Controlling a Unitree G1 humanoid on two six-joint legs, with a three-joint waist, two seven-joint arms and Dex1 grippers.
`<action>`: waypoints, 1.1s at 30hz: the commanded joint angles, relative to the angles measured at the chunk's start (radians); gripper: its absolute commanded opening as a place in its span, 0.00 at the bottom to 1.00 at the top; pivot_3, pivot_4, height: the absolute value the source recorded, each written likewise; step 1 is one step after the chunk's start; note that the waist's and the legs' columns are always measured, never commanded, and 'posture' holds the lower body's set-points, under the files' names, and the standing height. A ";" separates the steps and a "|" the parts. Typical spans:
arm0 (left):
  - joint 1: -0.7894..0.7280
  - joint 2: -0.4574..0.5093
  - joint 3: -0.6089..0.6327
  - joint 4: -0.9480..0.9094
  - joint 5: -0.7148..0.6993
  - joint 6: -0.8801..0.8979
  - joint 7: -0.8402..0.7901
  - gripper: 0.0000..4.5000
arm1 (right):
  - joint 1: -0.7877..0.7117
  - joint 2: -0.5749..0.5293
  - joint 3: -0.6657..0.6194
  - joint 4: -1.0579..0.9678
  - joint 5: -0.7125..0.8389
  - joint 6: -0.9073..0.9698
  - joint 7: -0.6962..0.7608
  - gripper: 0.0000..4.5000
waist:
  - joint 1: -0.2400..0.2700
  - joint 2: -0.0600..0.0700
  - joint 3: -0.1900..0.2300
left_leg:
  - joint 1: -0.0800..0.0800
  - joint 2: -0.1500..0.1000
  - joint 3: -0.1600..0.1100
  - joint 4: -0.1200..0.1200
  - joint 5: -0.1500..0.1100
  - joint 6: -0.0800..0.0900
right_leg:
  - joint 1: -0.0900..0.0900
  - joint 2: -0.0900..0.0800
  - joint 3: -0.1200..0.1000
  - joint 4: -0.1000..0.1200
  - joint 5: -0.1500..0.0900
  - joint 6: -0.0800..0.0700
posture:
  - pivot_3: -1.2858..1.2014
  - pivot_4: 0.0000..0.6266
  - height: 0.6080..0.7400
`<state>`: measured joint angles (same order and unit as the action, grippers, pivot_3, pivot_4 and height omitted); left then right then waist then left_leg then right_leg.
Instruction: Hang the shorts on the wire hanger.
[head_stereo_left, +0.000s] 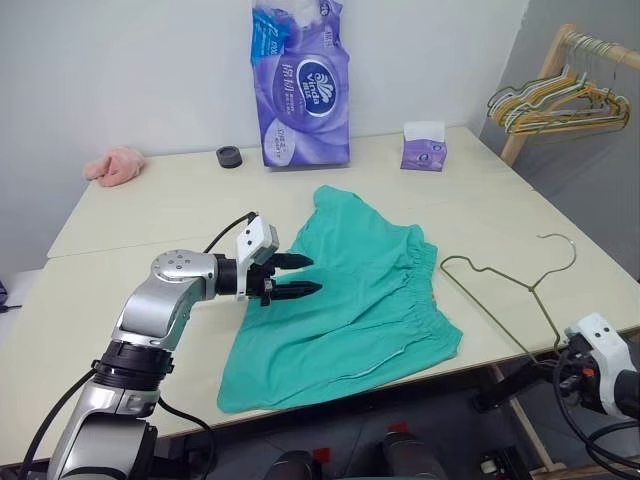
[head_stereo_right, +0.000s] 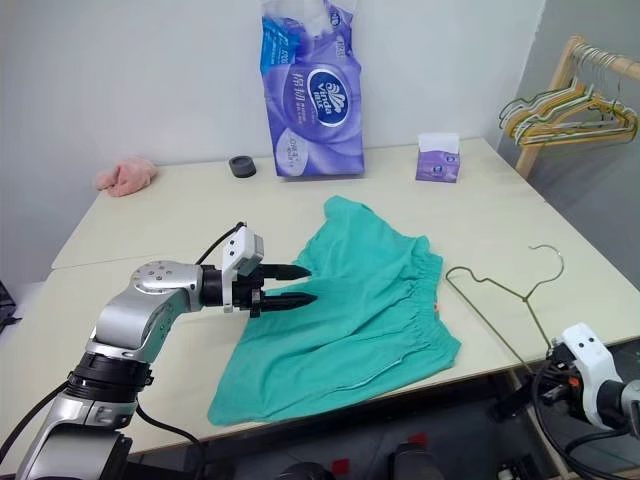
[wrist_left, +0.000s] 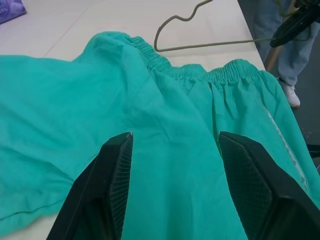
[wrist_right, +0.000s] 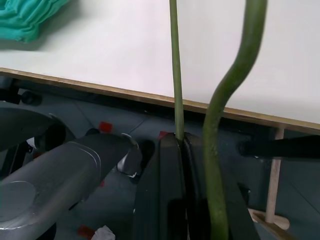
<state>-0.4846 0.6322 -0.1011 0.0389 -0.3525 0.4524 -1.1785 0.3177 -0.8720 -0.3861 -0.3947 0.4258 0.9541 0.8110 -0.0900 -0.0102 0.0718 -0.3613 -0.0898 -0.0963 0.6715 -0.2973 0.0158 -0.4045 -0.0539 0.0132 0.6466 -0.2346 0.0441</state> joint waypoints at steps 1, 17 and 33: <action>-0.022 0.003 0.009 -0.012 -0.003 -0.011 0.004 0.64 | -0.037 -0.007 0.015 -0.038 0.017 -0.012 -0.002 0.00 | 0.001 0.000 0.000 | 0.000 0.000 0.000 0.000 0.000 0.000 | 0.000 0.000 0.000 0.000 0.000 0.000 | 0.42 0.09 1.00; -0.027 0.000 0.015 0.007 0.003 -0.026 0.021 0.64 | -0.088 -0.094 0.192 -0.116 -0.038 -0.048 -0.020 0.00 | 0.001 0.000 0.000 | 0.000 0.000 0.000 0.000 0.000 0.000 | 0.000 0.000 0.000 0.000 0.000 0.000 | 0.42 0.09 1.00; -0.027 -0.008 0.030 0.017 0.002 -0.041 0.046 0.64 | -0.496 -0.170 0.431 0.290 -0.045 -0.078 0.243 0.00 | -0.002 0.000 0.000 | -0.001 0.000 0.000 0.004 0.000 0.001 | 0.000 0.000 0.000 0.000 0.001 0.001 | 0.43 0.08 1.00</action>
<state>-0.4963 0.6239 -0.0997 0.0714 -0.3389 0.4240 -1.1423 -0.1415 -1.0404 0.0342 -0.1025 0.3606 0.8659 1.0128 -0.0922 -0.0102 0.0718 -0.3627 -0.0899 -0.0959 0.6760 -0.2977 0.0164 -0.4047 -0.0539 0.0130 0.6467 -0.2337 0.0448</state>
